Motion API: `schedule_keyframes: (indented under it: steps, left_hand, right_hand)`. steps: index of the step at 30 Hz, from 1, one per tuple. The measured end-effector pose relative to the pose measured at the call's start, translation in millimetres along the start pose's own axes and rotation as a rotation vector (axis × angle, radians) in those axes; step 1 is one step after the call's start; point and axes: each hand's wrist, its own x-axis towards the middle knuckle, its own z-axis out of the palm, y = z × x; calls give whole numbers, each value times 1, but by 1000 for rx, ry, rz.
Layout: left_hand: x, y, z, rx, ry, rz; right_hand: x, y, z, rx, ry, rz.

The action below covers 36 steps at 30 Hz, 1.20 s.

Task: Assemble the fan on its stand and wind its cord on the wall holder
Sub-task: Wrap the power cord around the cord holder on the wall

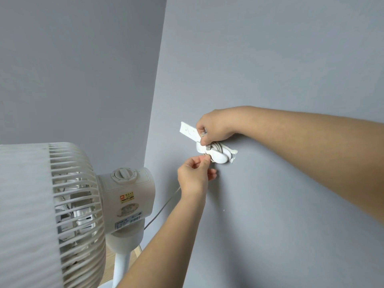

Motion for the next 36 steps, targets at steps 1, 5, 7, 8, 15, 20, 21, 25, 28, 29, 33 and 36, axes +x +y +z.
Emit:
schedule_keyframes:
  steps: [1,5,7,8,15,20,21,25,28,29,33,36]
  left_hand:
    - [-1,1,1,-10,4,-2]
    - [-4,5,2,31,9,-1]
    - [-5,7,-1,93,15,-3]
    - [-6,8,-3,124,20,-8]
    - [-23,30,-24,343,64,40]
    - [-30,45,-37,462,69,75]
    - [-32,48,-40,508,67,97]
    - [-41,58,-52,928,33,282]
    - [-49,68,-67,1143,11,437]
    - [-51,72,-71,1182,10,481]
    - [-67,86,-87,1360,-16,641]
    - [-78,101,-101,1614,-13,765]
  right_hand:
    - [-3,3,0,45,3,-30]
    - [-9,4,3,99,39,-43]
    - [-11,2,4,62,55,-20]
    - [-13,2,5,40,71,-13]
    - [-34,6,13,-77,323,-81]
    - [-43,9,20,2,403,-99]
    - [-45,9,21,24,411,-97]
    - [-50,10,30,40,421,-98]
    - [-55,10,38,1,435,-95]
    - [-57,9,40,-10,437,-93]
    - [-67,3,53,-31,467,-106]
    - [-74,-1,66,-46,464,-109]
